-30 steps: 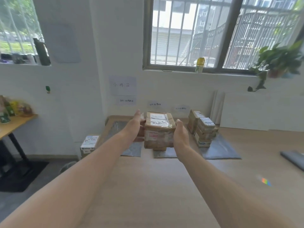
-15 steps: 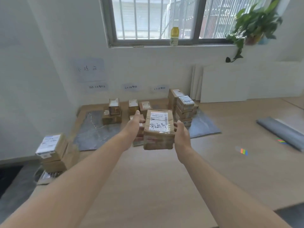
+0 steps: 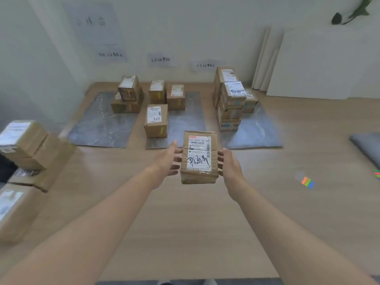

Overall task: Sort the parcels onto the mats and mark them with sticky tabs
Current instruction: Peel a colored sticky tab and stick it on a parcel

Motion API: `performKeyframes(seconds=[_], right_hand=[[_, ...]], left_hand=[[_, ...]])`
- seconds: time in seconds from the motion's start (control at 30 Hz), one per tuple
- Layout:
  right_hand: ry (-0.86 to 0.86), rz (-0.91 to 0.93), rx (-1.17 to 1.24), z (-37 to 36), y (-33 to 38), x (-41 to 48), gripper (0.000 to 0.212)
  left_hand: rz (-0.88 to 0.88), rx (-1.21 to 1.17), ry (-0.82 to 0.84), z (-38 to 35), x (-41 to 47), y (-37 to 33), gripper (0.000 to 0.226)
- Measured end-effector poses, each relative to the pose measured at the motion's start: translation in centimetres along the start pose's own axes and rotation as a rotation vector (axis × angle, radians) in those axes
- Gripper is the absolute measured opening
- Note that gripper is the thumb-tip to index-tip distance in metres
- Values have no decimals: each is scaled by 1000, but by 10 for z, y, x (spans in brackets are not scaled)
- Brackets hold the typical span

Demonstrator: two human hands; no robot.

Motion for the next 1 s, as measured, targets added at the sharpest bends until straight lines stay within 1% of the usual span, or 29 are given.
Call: performKeyframes(seconds=[0.07, 0.3, 0.33, 0.4, 0.5, 0.63, 0.73, 0.8, 0.87, 0.9, 1.0], right_hand=[[29, -47, -22, 2, -15, 9, 39], [78, -177, -56, -10, -81, 31, 34], [78, -208, -60, -9, -91, 31, 36], [91, -269, -77, -10, -113, 35, 48], [120, -293, -135, -13, -134, 38, 60], [124, -333, -179, -14, -152, 38, 53], [93, -330, -146, -10, -162, 40, 53], [58, -344, -117, -4, -162, 41, 40], [-8, -370, -73, 7, -157, 42, 27], [-47, -373, -42, 15, -153, 44, 26], [-154, -371, 58, 43, -144, 54, 32]], left_hand=[[43, -6, 2, -6, 15, 19, 60], [187, -83, -31, -16, 59, 90, 49], [202, -80, -36, -17, 62, 99, 48], [244, -79, -44, -18, 67, 118, 47], [276, -49, -28, -20, 69, 139, 47], [296, 6, -28, -21, 73, 152, 41], [309, 36, -32, -22, 73, 151, 43], [286, 54, -85, -20, 77, 143, 45], [204, 76, -140, -20, 85, 124, 43], [155, 78, -161, -23, 89, 112, 39], [36, 32, -180, -39, 96, 78, 21]])
Point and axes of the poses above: each hand's wrist, its own x-axis towards the middle knuckle, its own z-axis out of the back of the hand, y = z × x, the point moved 9 cm from there along x, towards the middle knuckle, and after that the axes turned 6 degrees about -x, right-handed, at the moved point
